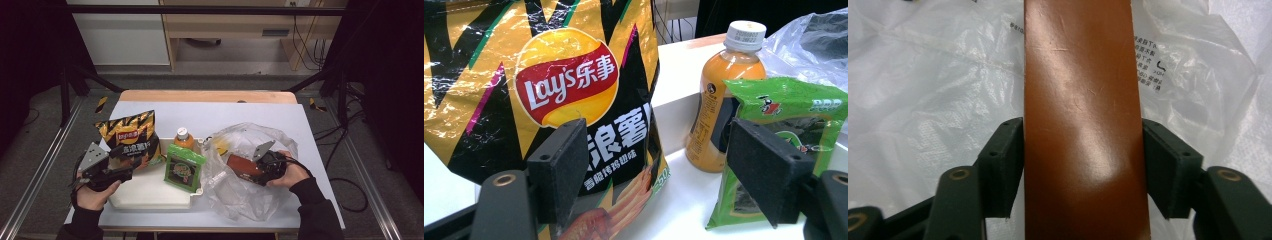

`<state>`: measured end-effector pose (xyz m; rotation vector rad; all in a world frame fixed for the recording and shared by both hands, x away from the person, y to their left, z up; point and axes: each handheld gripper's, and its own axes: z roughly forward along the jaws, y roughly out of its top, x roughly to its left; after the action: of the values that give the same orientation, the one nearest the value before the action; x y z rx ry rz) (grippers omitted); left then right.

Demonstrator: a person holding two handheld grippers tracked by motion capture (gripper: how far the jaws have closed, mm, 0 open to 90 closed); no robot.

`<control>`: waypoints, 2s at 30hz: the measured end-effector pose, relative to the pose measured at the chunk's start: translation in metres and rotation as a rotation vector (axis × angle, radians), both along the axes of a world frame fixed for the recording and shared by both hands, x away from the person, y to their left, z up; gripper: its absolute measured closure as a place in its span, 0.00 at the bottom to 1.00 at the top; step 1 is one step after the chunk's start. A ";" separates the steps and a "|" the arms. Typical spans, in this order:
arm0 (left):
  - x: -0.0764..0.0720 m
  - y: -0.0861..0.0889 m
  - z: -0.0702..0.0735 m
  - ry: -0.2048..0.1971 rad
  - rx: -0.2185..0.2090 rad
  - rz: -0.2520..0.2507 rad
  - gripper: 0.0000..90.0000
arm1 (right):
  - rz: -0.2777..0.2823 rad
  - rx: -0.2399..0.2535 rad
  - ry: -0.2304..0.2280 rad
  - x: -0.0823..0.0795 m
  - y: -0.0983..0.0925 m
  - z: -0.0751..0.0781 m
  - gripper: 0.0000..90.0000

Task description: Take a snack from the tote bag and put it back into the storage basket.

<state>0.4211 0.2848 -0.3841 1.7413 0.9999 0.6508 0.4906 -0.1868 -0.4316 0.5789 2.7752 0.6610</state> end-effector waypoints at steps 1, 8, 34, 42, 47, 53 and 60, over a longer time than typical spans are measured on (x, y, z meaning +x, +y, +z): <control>0.000 0.000 0.000 0.000 0.001 0.000 0.27 | -0.007 -0.001 0.009 0.000 0.000 0.000 0.46; -0.001 0.001 0.001 -0.002 -0.002 0.000 0.27 | -0.007 0.004 0.024 0.000 -0.001 0.001 0.48; -0.001 0.000 0.001 -0.003 0.001 -0.002 0.27 | 0.045 0.120 -0.100 -0.018 -0.004 0.036 0.48; -0.001 0.000 0.001 -0.003 0.000 -0.002 0.27 | 0.046 0.159 -0.118 -0.016 0.000 0.039 0.48; -0.001 0.000 0.001 -0.002 0.001 -0.002 0.27 | 0.074 0.181 -0.131 -0.021 -0.001 0.044 0.48; 0.000 -0.001 0.001 -0.001 0.004 -0.003 0.27 | 0.060 0.215 -0.154 -0.024 -0.003 0.052 0.48; 0.000 -0.002 0.000 0.001 0.007 -0.007 0.27 | 0.049 0.230 -0.163 -0.021 0.003 0.055 0.48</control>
<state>0.4208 0.2830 -0.3837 1.7508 0.9931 0.6505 0.4696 -0.1835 -0.3768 0.4772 2.5873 1.0005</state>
